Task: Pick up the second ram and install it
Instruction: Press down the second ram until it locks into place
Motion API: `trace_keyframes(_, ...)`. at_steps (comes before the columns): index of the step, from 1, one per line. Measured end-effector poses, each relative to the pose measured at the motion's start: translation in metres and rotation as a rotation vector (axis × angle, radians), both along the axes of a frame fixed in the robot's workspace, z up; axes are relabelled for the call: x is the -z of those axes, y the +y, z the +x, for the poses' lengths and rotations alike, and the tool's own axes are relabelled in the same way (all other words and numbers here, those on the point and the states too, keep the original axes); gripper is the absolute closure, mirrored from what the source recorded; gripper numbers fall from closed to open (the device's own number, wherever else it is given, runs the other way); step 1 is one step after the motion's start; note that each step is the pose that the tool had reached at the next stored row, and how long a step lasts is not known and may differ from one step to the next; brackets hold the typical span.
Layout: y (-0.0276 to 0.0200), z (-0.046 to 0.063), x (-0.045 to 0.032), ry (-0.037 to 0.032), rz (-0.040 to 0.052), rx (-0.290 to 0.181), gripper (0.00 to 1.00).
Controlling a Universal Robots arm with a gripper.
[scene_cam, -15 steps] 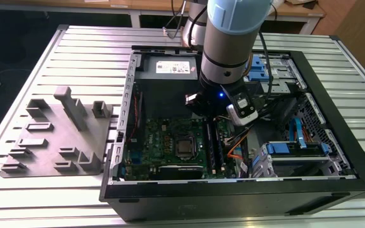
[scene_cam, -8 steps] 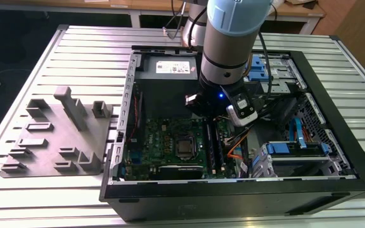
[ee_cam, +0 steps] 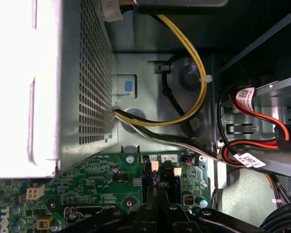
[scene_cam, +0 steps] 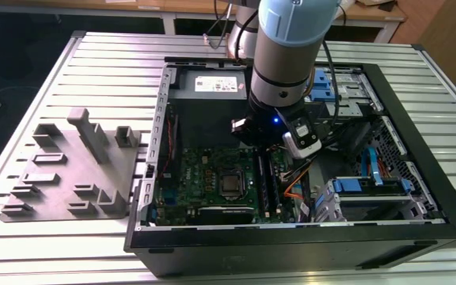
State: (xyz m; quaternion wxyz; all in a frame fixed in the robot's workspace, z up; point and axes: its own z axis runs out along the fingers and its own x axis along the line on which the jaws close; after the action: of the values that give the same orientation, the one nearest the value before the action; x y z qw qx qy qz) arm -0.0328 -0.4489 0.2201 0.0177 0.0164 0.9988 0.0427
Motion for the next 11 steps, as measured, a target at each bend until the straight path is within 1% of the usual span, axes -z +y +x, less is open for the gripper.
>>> trace_keyframes(3,0.0001,0.0,0.0002,-0.0001,0.0004,0.0,0.93)
trace_keyframes(6,0.0001,0.0,0.0021,0.0,0.0003,0.0,0.93)
trace_keyframes(11,0.0,0.0,0.0024,-0.0001,0.0003,0.0,0.93)
